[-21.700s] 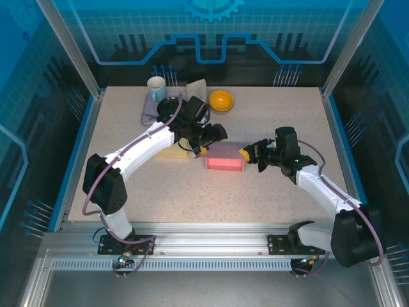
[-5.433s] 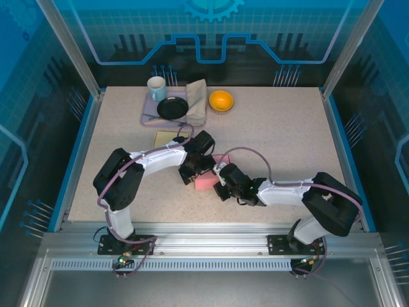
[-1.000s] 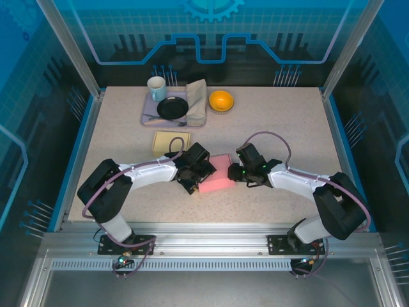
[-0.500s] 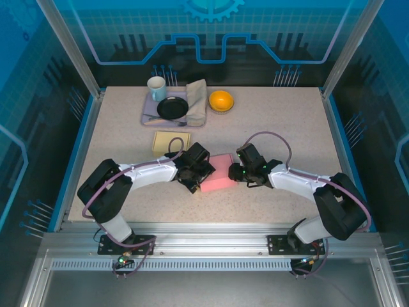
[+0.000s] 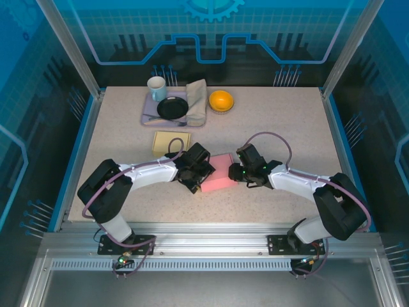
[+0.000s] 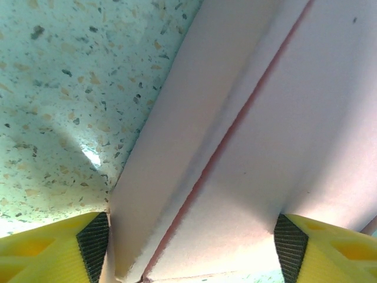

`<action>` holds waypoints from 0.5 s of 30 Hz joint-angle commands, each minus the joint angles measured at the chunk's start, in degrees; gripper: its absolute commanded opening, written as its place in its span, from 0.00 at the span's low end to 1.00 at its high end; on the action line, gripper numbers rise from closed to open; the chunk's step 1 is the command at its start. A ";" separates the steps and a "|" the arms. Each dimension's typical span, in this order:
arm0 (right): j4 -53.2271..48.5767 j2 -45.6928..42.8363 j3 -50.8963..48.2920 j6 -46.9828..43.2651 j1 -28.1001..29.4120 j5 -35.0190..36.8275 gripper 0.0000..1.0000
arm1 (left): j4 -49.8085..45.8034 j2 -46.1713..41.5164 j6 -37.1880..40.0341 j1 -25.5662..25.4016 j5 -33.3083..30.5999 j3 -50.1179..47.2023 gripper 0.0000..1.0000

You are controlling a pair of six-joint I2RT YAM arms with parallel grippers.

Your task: Fold the paper box

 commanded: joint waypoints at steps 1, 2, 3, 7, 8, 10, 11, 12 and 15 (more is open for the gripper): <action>-0.66 0.05 -0.86 0.70 1.32 -0.82 0.30 | 1.46 0.24 -1.18 -0.68 0.27 0.34 0.71; -0.67 0.05 -0.95 0.67 1.37 -0.80 0.30 | 1.67 0.43 -1.34 -0.72 0.24 0.07 0.69; -0.76 0.02 -1.00 0.57 1.34 -0.78 0.30 | 1.84 0.56 -1.44 -0.68 0.31 -0.10 0.69; -0.91 -0.02 -1.12 0.41 1.34 -0.36 0.30 | 0.56 0.80 -0.56 -0.60 -0.66 0.27 0.67; -1.00 -0.03 -1.05 0.32 1.30 -0.27 0.30 | -0.65 0.73 0.20 -0.58 -1.43 0.62 0.67; -1.37 -0.09 -0.96 0.08 1.32 -0.01 0.30 | -3.36 0.54 1.99 -0.38 -3.05 1.18 0.67; -1.59 -0.21 -0.88 -0.06 1.33 0.16 0.30 | -4.03 0.46 2.69 -0.25 -3.59 1.19 0.66; -1.70 -0.36 -0.82 -0.23 1.29 0.27 0.30 | -4.71 0.48 3.27 -0.02 -4.06 1.04 0.66; -2.23 -0.61 -0.57 -0.77 1.11 0.33 0.30 | -5.82 0.87 4.89 0.71 -4.91 0.33 0.66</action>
